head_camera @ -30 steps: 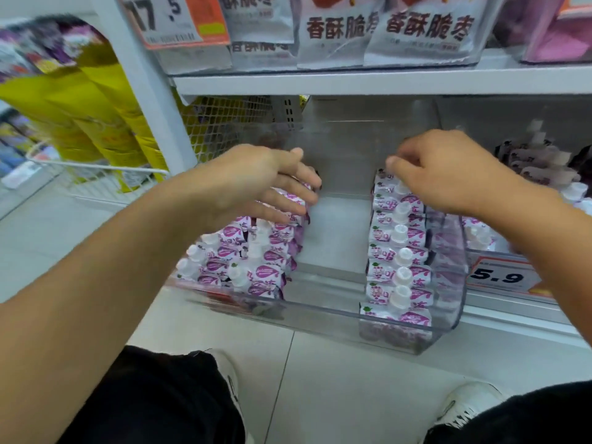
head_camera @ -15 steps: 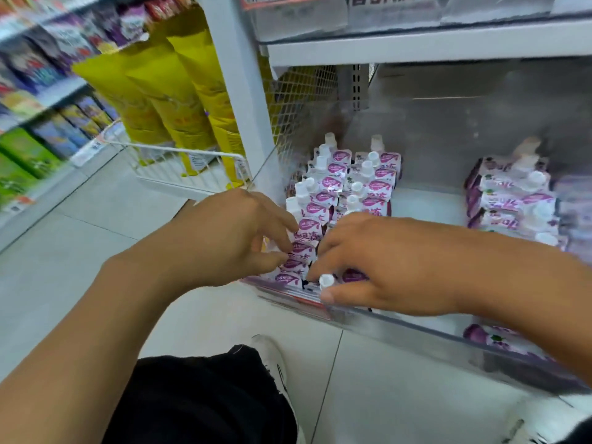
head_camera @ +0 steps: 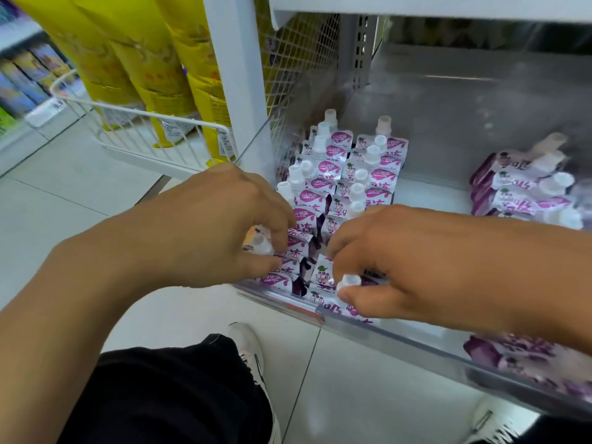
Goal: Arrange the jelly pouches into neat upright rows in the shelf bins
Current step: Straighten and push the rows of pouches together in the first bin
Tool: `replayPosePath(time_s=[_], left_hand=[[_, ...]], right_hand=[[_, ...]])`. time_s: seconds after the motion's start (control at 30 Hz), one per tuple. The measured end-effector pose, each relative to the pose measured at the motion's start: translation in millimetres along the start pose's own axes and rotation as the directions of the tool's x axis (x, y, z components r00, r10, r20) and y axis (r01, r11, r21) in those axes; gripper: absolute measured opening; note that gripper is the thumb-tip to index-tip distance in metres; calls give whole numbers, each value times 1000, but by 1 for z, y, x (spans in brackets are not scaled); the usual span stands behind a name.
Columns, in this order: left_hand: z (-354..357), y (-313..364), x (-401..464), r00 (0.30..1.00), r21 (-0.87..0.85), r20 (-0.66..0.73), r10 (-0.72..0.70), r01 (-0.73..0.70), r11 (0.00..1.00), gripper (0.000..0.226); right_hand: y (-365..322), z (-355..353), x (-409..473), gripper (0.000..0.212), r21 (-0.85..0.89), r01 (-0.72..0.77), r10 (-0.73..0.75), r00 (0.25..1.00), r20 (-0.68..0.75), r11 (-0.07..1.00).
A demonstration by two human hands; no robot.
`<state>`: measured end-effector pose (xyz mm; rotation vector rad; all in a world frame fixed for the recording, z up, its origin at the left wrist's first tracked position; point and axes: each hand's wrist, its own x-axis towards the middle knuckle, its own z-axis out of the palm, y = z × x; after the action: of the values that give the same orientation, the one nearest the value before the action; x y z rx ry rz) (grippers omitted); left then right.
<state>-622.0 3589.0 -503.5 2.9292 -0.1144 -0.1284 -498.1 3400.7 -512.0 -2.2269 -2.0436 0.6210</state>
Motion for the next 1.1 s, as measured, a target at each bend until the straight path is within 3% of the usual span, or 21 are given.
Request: replayPosePath(time_s=[0.1, 0.23, 0.3, 0.37, 0.4, 0.47, 0.53, 0.57, 0.67, 0.8, 0.87, 0.93, 1.03, 1.1], left_hand=[[2, 3, -1, 999, -18, -38, -3, 2, 1000, 18], [1, 14, 1, 993, -100, -103, -62, 52, 994, 21], [1, 27, 2, 991, -113, -123, -56, 43, 993, 22], [1, 40, 6, 987, -185, -124, -105, 81, 979, 22], [1, 45, 10, 977, -278, -93, -192, 160, 947, 23], [1, 50, 16, 908, -486, 62, -415, 391, 782, 33], [4, 53, 19, 835, -599, 193, -515, 517, 612, 39], [5, 57, 20, 818, -612, 226, -529, 542, 576, 39], [9, 67, 23, 811, -574, 234, -537, 560, 597, 41], [7, 73, 25, 785, -478, 297, -543, 615, 627, 49], [7, 75, 26, 767, -483, 338, -545, 638, 600, 58], [8, 72, 31, 732, -581, 359, -579, 661, 476, 74], [6, 64, 37, 675, -703, 410, -614, 662, 258, 73], [3, 63, 38, 673, -729, 475, -567, 662, 176, 78]], right_hand=[[7, 7, 1, 57, -24, -14, 13, 999, -34, 1000], [4, -12, -8, 38, 83, -36, 35, 999, 10, 996], [11, -33, -16, 35, 159, -71, 84, 994, -76, 985], [19, -51, -20, 36, 121, -103, 131, 959, -253, 987], [23, -56, -18, 36, 70, -144, 158, 940, -302, 987], [27, -51, -3, 45, -62, -210, 185, 942, -280, 976], [22, -35, 15, 47, -113, -264, 249, 960, -129, 958], [18, -28, 23, 41, -127, -268, 263, 963, -59, 955], [14, -25, 28, 32, -137, -260, 267, 963, 36, 956], [16, -30, 20, 21, 192, -331, 311, 942, 125, 924], [15, -27, 21, 21, 256, -329, 317, 944, 89, 909], [12, -20, 25, 23, 239, -339, 351, 936, -7, 910], [13, -14, 30, 22, 114, -394, 409, 893, -187, 912], [14, -19, 27, 23, 85, -419, 427, 876, -223, 904]])
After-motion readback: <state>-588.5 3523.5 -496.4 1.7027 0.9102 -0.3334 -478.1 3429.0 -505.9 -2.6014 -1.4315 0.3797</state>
